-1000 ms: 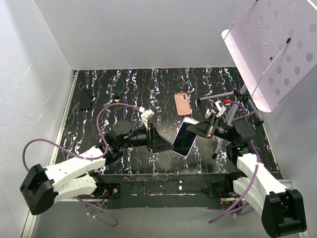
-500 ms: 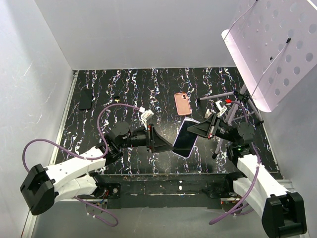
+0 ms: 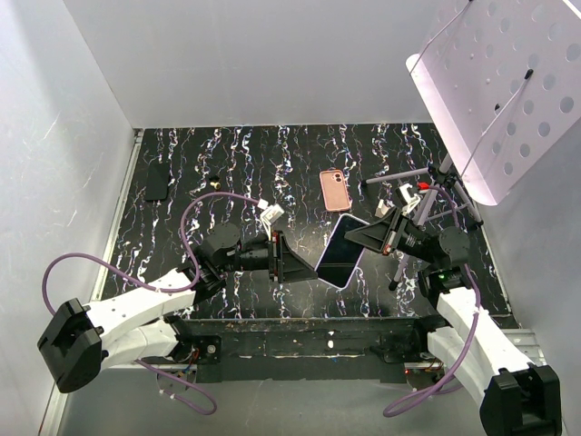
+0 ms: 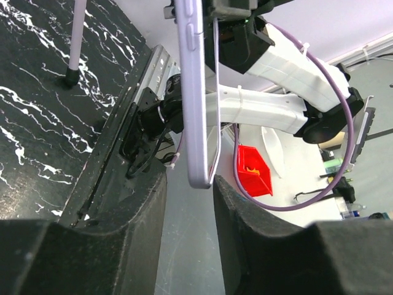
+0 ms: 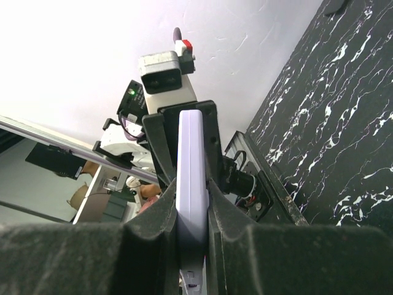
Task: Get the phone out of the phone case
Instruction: Remove the phone case from the phone.
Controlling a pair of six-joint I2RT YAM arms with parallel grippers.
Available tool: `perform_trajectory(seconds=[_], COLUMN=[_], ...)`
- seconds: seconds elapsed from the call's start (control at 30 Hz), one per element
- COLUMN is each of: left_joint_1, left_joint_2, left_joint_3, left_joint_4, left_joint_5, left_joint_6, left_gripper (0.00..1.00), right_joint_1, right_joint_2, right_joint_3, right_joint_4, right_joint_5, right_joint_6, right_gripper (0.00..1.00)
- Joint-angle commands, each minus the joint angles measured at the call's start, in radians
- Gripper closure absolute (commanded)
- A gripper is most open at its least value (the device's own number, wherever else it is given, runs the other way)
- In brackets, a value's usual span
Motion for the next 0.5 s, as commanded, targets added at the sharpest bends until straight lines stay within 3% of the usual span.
perform_trajectory(seconds=[0.0, 0.2, 0.33, 0.47], left_joint_1=[-0.007, -0.005, -0.005, -0.005], left_joint_2=[-0.012, -0.015, -0.025, -0.019], left_joint_3=[0.019, 0.03, 0.033, 0.022], left_joint_4=[-0.115, -0.182, -0.198, -0.132], left_joint_5=[-0.009, -0.063, -0.075, -0.033], left_joint_6=[0.06, 0.082, 0.1, 0.071], left_gripper=[0.59, 0.52, 0.52, 0.64], right_joint_1=[0.003, 0.003, 0.003, 0.003], right_joint_2=[-0.019, -0.039, -0.045, -0.035], right_joint_3=[0.068, 0.068, 0.058, 0.053], right_joint_4=[0.033, 0.012, 0.007, 0.017], right_joint_5=[0.038, 0.042, 0.051, 0.053], right_joint_6=[0.014, 0.006, -0.002, 0.001], right_gripper=[0.99, 0.99, 0.99, 0.99])
